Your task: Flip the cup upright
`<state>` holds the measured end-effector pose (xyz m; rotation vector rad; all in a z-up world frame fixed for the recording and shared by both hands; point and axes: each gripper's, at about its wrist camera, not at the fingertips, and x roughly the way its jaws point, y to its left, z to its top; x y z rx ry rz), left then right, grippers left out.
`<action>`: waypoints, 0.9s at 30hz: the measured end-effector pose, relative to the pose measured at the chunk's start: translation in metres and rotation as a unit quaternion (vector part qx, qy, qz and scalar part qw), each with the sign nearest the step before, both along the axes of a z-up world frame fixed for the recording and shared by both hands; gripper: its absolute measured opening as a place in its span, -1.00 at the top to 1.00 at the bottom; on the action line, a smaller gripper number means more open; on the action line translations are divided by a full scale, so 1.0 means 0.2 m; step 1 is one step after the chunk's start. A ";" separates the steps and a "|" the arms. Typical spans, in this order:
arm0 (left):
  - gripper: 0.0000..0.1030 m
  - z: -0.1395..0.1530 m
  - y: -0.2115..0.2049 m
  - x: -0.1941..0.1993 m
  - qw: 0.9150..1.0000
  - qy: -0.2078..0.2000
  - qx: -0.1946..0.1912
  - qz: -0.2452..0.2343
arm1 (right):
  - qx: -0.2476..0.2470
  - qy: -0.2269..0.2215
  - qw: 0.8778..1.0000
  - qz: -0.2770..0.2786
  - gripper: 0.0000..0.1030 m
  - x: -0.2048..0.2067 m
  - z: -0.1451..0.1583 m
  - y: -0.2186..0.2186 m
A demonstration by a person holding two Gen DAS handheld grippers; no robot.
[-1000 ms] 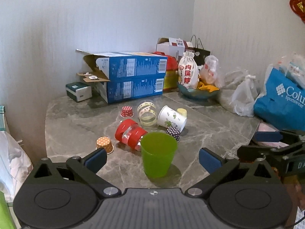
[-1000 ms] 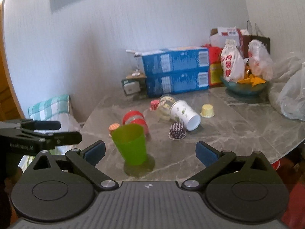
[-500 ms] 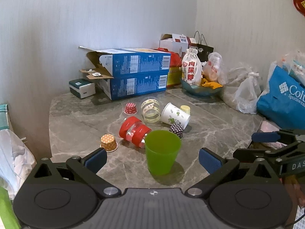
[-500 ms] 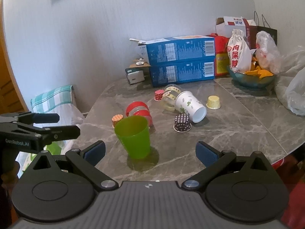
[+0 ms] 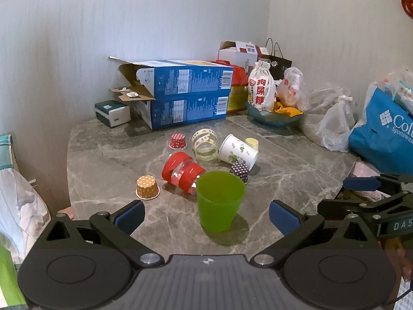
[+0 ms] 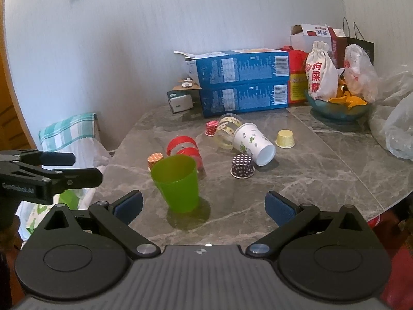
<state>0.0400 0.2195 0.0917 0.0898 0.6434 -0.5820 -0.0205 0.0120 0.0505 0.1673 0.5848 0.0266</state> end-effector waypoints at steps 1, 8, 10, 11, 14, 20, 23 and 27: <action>-1.00 0.00 0.00 0.00 1.000 0.000 -0.001 0.000 | 0.001 0.000 1.000 0.000 -0.98 0.00 0.00 0.00; -1.00 0.00 0.00 -0.01 1.000 0.000 0.001 -0.001 | 0.003 -0.006 1.000 -0.003 -0.98 -0.02 0.00 -0.02; -1.00 -0.01 -0.01 -0.01 1.000 0.000 0.003 -0.001 | 0.002 -0.006 1.000 -0.004 -0.98 -0.02 0.00 -0.02; -1.00 -0.01 -0.01 -0.01 1.000 0.001 0.003 0.000 | 0.004 -0.006 1.000 -0.004 -0.98 -0.02 -0.01 -0.02; -1.00 -0.01 -0.02 -0.02 1.000 0.003 0.003 0.000 | 0.005 -0.005 1.000 -0.005 -0.98 -0.03 -0.01 -0.03; -1.00 -0.02 -0.01 -0.02 1.000 0.004 0.003 -0.001 | 0.007 -0.006 1.000 -0.001 -0.98 -0.03 -0.02 -0.03; -1.00 -0.03 -0.01 -0.02 1.000 0.006 0.003 0.001 | 0.008 -0.004 1.000 -0.002 -0.98 -0.02 -0.03 -0.03; -1.00 -0.04 -0.01 -0.02 1.000 0.005 0.004 0.003 | 0.009 -0.004 1.000 -0.003 -0.98 -0.02 -0.04 -0.03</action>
